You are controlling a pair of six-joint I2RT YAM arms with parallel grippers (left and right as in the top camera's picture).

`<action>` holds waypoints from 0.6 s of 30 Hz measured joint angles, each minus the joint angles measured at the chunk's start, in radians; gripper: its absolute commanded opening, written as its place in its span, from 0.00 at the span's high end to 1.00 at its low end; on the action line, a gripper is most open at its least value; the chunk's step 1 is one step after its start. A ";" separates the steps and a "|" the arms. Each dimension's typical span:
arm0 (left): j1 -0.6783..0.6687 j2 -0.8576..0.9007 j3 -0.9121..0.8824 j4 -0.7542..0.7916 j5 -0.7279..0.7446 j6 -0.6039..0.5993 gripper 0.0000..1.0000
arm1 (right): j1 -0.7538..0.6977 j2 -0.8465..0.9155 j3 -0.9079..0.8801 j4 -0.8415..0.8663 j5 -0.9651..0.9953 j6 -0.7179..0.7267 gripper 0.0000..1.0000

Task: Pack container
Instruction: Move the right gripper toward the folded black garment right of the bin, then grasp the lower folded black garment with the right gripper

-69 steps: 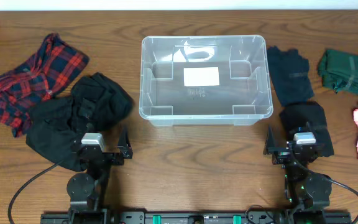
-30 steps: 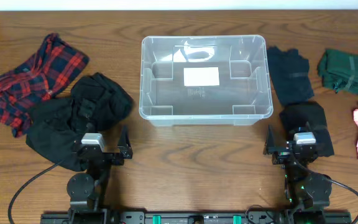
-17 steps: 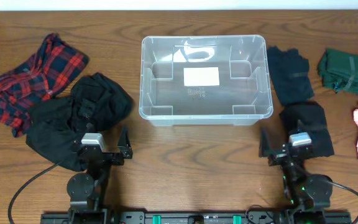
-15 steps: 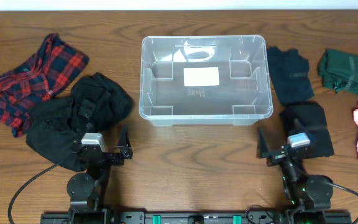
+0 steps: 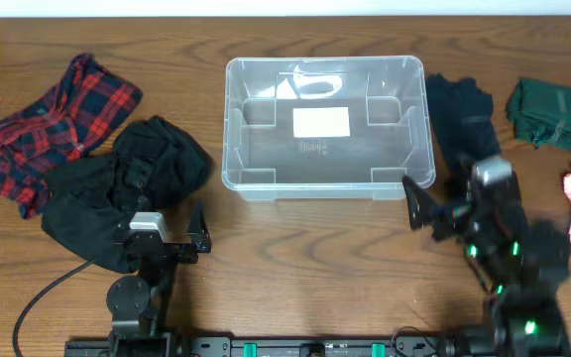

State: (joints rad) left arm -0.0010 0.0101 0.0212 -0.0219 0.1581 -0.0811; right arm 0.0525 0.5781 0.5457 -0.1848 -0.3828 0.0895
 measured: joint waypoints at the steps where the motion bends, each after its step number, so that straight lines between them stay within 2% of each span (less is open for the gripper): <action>1: 0.000 0.000 0.000 0.000 0.000 0.000 0.02 | 0.000 0.068 0.058 -0.041 -0.019 0.003 0.01; 4: 0.000 0.000 0.000 0.000 0.000 0.000 0.02 | 0.000 0.227 0.181 -0.118 -0.079 -0.009 0.01; 8: 0.000 0.000 0.000 0.000 0.000 0.000 0.02 | 0.000 0.328 0.240 -0.132 -0.126 -0.019 0.01; 18: 0.000 0.000 0.000 0.000 0.000 0.000 0.02 | -0.025 0.373 0.256 -0.118 -0.206 -0.021 0.01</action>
State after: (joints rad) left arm -0.0010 0.0105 0.0212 -0.0219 0.1577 -0.0811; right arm 0.0277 0.9508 0.8017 -0.3027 -0.5884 0.0681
